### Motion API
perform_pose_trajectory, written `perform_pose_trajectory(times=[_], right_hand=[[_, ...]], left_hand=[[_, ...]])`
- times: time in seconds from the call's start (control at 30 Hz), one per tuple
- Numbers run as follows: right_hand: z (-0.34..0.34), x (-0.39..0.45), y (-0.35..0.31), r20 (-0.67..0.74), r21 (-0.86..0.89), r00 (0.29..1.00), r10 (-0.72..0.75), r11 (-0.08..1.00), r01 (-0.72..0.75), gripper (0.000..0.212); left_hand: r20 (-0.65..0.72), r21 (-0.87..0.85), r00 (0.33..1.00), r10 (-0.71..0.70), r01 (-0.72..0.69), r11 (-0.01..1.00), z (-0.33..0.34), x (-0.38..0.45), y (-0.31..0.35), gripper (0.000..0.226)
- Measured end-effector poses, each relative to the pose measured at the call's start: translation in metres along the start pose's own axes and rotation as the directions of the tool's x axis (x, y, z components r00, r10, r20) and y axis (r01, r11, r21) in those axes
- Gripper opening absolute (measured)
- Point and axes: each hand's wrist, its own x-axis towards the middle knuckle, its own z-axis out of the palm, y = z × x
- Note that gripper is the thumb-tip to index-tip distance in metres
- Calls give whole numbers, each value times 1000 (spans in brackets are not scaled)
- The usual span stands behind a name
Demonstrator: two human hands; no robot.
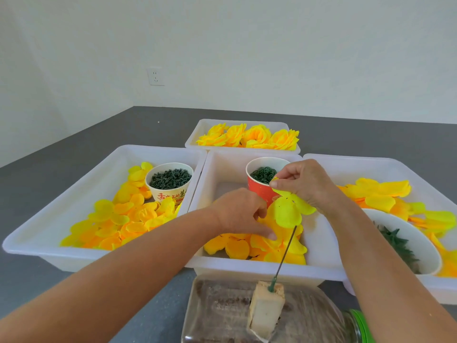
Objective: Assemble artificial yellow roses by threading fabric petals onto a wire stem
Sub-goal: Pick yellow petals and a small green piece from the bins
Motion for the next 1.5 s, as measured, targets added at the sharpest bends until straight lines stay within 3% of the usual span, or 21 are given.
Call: perform_pose_trajectory(times=[0.1, 0.2, 0.3, 0.4, 0.5, 0.63, 0.73, 0.83, 0.9, 1.0, 1.07, 1.17, 1.27, 1.4, 1.5], right_hand=[[0, -1, 0, -15, 42, 1000, 15, 999, -15, 10], [1, -1, -2, 38, 36, 999, 33, 999, -35, 10], [-1, -3, -6, 102, 77, 992, 77, 993, -85, 15], [-2, -5, -9, 178, 139, 979, 95, 983, -121, 8], [-2, -6, -8, 184, 176, 979, 89, 977, -122, 6], [-4, -6, -6, 151, 190, 981, 118, 971, -146, 6], [-5, -6, -6, 154, 204, 980, 127, 966, -158, 5], [-5, -6, -7, 158, 186, 980, 124, 971, -153, 5], [-5, -6, -7, 169, 172, 978, 125, 973, -154, 5], [-5, -8, -8, 211, 136, 968, 133, 977, -164, 7], [-4, -9, -8, 247, 89, 961, 127, 984, -153, 7], [0, -11, -8, 372, 0, 921, 115, 992, -124, 7], [3, -13, -8, 421, -45, 902, 100, 995, -90, 18], [3, -11, -7, 323, -58, 943, 78, 996, -62, 31], [5, -7, -7, 157, -108, 987, 45, 994, -29, 40]], left_hand=[[1, 100, 999, -46, 46, 994, 7, 4, 2, 64], [81, 64, 995, -52, 47, 997, 8, 6, -2, 75], [151, -1, 988, -23, 24, 1000, 5, 7, -2, 64], [130, -106, 991, -16, 30, 994, 3, 5, -1, 46], [94, -233, 995, -23, 44, 971, -3, 2, 0, 25], [44, -435, 994, -102, 111, 893, -14, -4, -7, 15], [-33, -505, 972, -231, 183, 843, -20, -6, -17, 20], [-225, -348, 939, -259, 171, 922, -24, -8, -24, 29], [-350, -269, 901, -258, 167, 948, -26, -9, -27, 21], [-510, -283, 808, -295, 166, 945, -30, -10, -32, 5], [-548, -322, 763, -343, 186, 928, -32, -10, -31, 6], [-474, -497, 771, -426, 165, 852, -34, -9, -27, 15], [-326, -714, 798, -506, 142, 685, -35, -9, -25, 13], [-222, -849, 792, -569, 130, 512, -38, -8, -24, 10], [-183, -893, 805, -564, 104, 439, -40, -8, -23, 7]])
